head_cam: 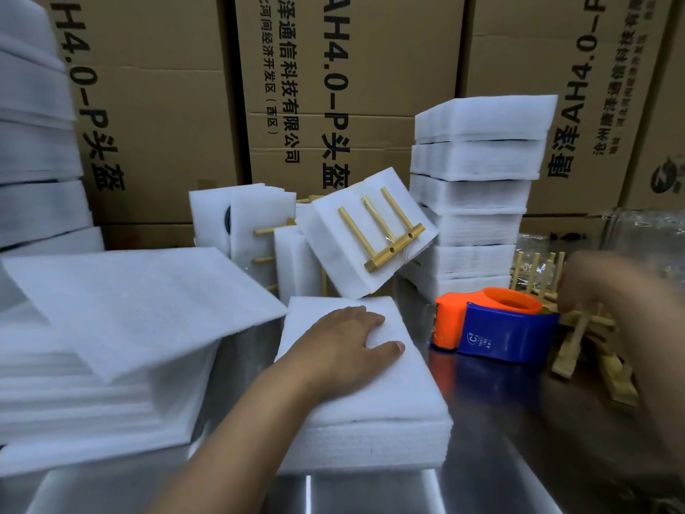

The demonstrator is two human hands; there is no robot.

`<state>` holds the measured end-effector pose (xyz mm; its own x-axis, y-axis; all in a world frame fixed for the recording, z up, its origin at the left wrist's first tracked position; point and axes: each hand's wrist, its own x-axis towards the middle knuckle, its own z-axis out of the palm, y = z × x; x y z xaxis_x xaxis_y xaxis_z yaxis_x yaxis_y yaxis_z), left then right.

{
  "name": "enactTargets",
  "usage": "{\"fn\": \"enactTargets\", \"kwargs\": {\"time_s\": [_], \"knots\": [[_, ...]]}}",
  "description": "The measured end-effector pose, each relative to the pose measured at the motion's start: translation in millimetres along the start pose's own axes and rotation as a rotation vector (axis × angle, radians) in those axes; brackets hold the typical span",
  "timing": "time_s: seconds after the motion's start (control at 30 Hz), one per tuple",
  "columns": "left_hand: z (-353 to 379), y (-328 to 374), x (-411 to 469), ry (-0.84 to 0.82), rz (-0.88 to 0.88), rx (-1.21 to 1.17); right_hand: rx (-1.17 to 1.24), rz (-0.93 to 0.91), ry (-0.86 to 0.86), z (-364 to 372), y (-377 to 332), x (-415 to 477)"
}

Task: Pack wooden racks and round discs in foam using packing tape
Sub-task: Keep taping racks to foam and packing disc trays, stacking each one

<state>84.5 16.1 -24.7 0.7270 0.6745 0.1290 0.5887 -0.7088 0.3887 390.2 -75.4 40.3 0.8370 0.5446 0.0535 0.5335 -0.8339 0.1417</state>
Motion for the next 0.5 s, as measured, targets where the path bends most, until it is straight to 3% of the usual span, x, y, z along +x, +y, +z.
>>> {"fn": "enactTargets", "kwargs": {"time_s": [0.1, 0.27, 0.4, 0.5], "knots": [[0.7, -0.7, 0.2, -0.001, -0.001, 0.004, -0.174, -0.025, 0.040, 8.5, -8.4, -1.6], [1.6, -2.1, 1.5, 0.001, 0.002, 0.015, -0.055, -0.115, -0.145, 0.1, -13.9, -6.1], [1.5, -2.7, 1.8, 0.006, 0.008, 0.012, 0.153, -0.071, -0.328, -5.9, -7.3, 1.7], [2.5, -2.6, 1.9, -0.009, 0.010, 0.010, 0.181, -0.037, -0.304, -7.1, -0.2, 8.0]]}}
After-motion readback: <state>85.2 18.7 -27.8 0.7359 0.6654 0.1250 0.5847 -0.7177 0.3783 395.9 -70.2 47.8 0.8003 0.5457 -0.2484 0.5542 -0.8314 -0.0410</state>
